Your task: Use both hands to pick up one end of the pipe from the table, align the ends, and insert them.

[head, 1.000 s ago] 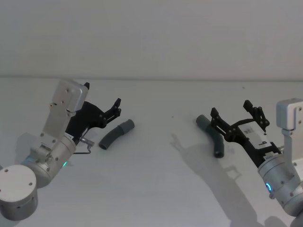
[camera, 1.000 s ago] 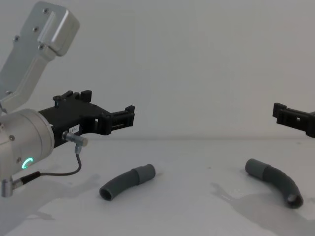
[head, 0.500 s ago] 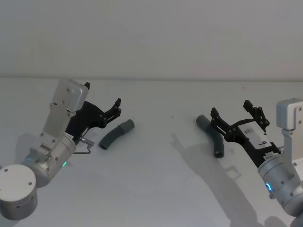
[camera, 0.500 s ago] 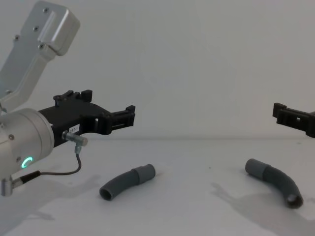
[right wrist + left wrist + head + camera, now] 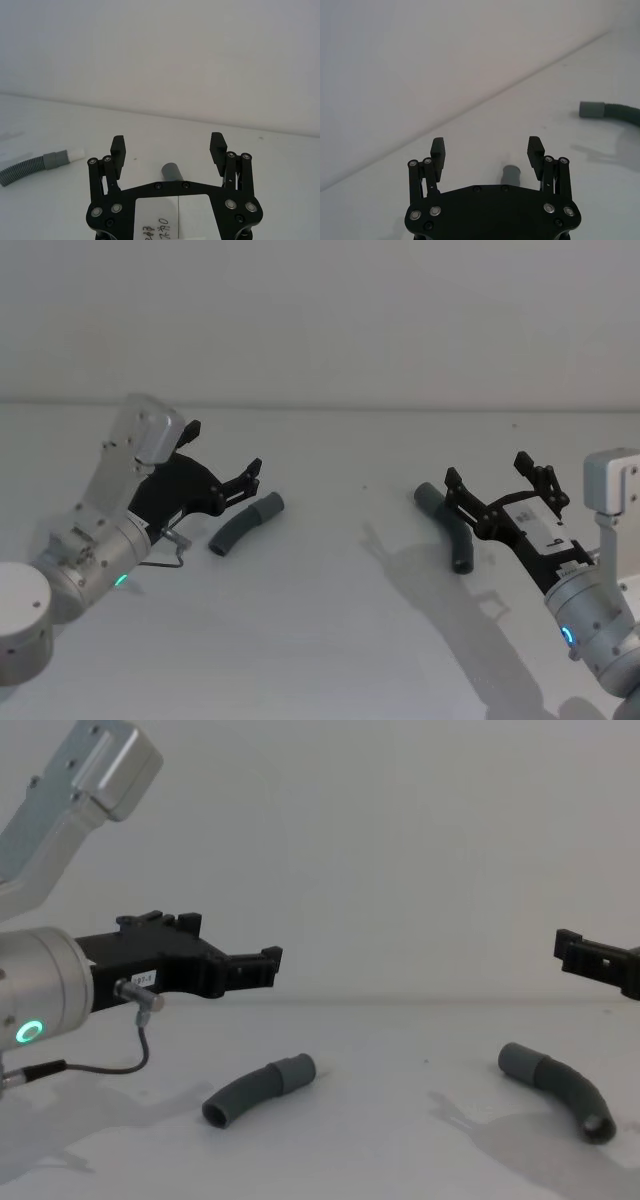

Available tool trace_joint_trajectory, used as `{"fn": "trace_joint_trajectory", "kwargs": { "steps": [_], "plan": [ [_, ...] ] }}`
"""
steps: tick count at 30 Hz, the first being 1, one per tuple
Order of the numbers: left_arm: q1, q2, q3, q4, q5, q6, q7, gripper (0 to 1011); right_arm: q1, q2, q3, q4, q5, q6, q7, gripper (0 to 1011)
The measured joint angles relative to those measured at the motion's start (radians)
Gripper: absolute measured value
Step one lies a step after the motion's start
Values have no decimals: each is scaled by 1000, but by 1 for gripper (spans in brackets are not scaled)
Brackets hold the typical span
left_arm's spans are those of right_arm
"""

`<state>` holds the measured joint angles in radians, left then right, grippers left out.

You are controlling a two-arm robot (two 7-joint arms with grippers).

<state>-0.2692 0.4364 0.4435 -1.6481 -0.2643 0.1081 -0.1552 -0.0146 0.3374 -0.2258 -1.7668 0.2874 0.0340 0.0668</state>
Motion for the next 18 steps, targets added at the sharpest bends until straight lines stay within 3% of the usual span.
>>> {"fn": "trace_joint_trajectory", "kwargs": {
  "steps": [9,18],
  "plan": [
    [-24,33,-15,-2,-45,80,-81,1001,0,0,0,0,0,0,0,1001],
    [-36,42,-28,7,-63,118,-114,1001,0,0,0,0,0,0,0,1001]
  ]
}}
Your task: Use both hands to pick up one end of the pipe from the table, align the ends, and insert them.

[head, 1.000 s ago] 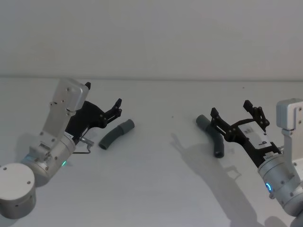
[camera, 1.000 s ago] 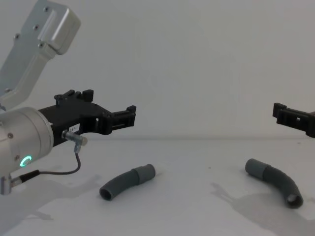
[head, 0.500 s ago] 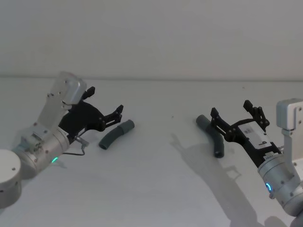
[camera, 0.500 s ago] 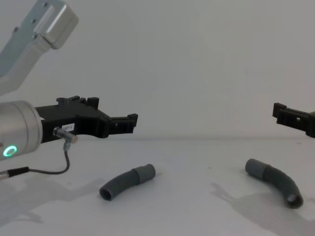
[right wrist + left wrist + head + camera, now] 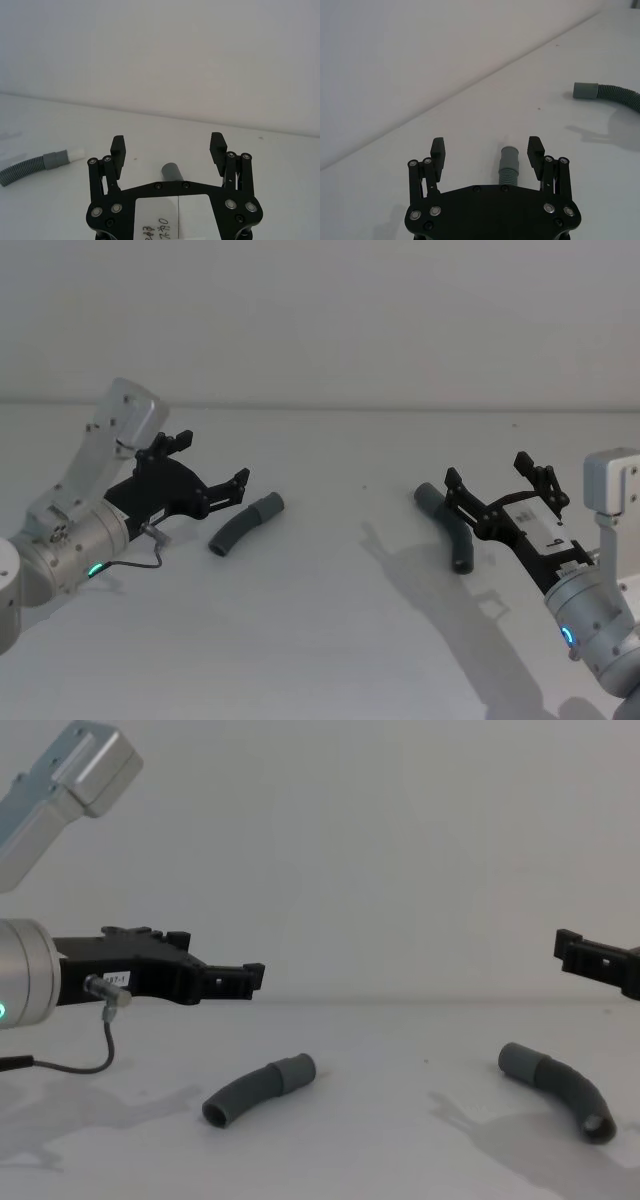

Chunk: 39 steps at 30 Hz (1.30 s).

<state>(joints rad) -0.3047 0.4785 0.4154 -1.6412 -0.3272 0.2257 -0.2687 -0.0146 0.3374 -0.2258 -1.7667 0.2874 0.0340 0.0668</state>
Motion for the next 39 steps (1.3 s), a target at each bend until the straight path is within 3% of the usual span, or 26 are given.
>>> {"fn": "trace_joint_trajectory", "kwargs": {
  "steps": [18,39],
  "plan": [
    [-48,3,-3,35,-27,94,-80,1001,0,0,0,0,0,0,0,1001],
    [-64,-3,16,57,-24,143,-125,1001,0,0,0,0,0,0,0,1001]
  ]
}}
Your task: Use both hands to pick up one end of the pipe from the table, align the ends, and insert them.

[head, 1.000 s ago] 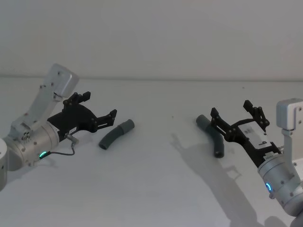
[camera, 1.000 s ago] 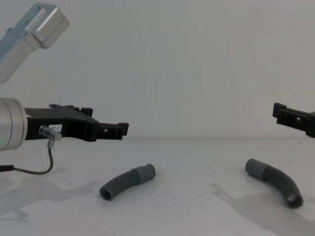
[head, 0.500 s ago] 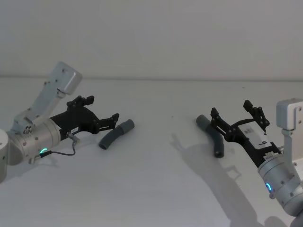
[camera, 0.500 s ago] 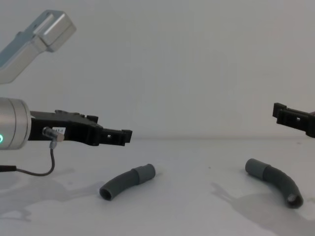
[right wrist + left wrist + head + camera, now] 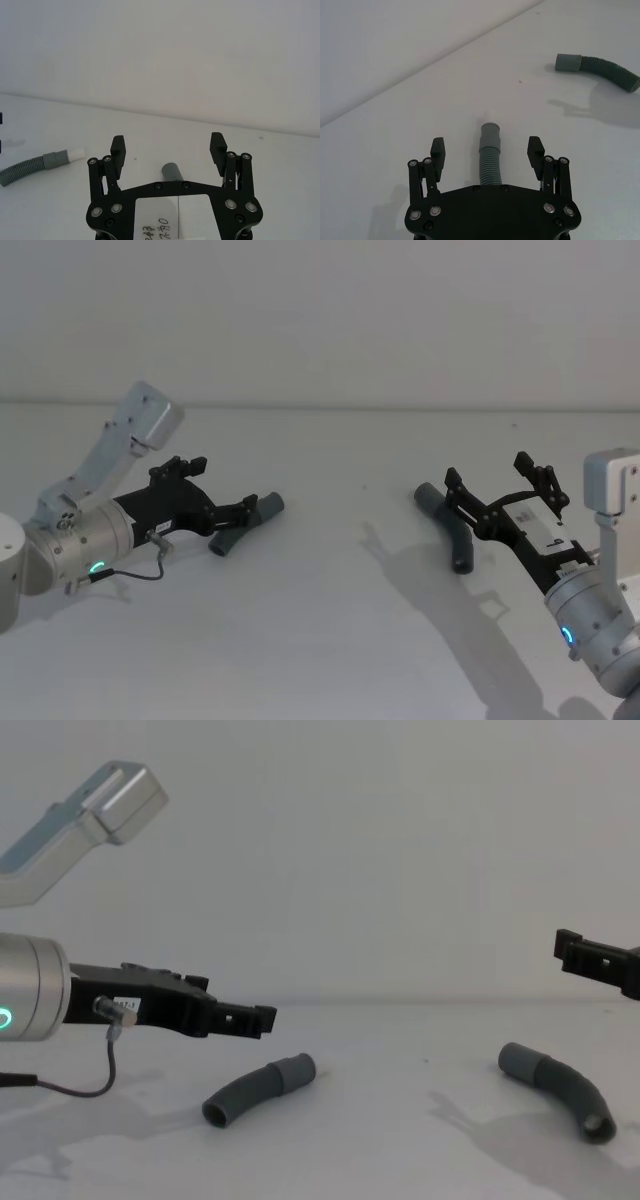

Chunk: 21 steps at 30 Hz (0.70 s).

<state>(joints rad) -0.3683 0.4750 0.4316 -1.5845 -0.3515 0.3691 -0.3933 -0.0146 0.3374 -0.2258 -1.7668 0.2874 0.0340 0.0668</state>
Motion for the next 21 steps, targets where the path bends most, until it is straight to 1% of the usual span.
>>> {"fn": "trace_joint_trajectory", "kwargs": {
  "steps": [21],
  "plan": [
    [5,-1,6,0,7,16,-10,1001,0,0,0,0,0,0,0,1001]
  ]
}}
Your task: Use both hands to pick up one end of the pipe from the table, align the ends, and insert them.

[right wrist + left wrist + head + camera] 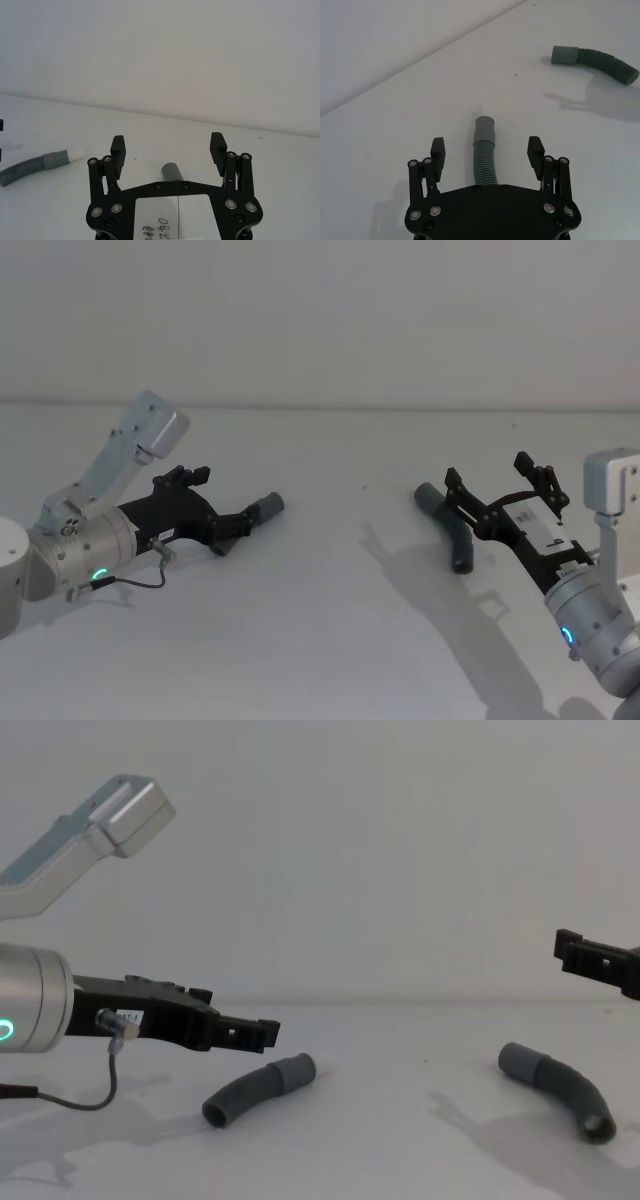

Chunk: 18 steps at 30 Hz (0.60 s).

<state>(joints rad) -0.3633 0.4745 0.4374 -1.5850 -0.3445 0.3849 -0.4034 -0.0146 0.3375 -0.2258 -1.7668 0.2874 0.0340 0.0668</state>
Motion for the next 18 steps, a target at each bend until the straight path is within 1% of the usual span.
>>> {"fn": "trace_joint_trajectory", "kwargs": {
  "steps": [18],
  "plan": [
    [1,0,1,0,2,3,-1,1001,0,0,0,0,0,0,0,1001]
  ]
}}
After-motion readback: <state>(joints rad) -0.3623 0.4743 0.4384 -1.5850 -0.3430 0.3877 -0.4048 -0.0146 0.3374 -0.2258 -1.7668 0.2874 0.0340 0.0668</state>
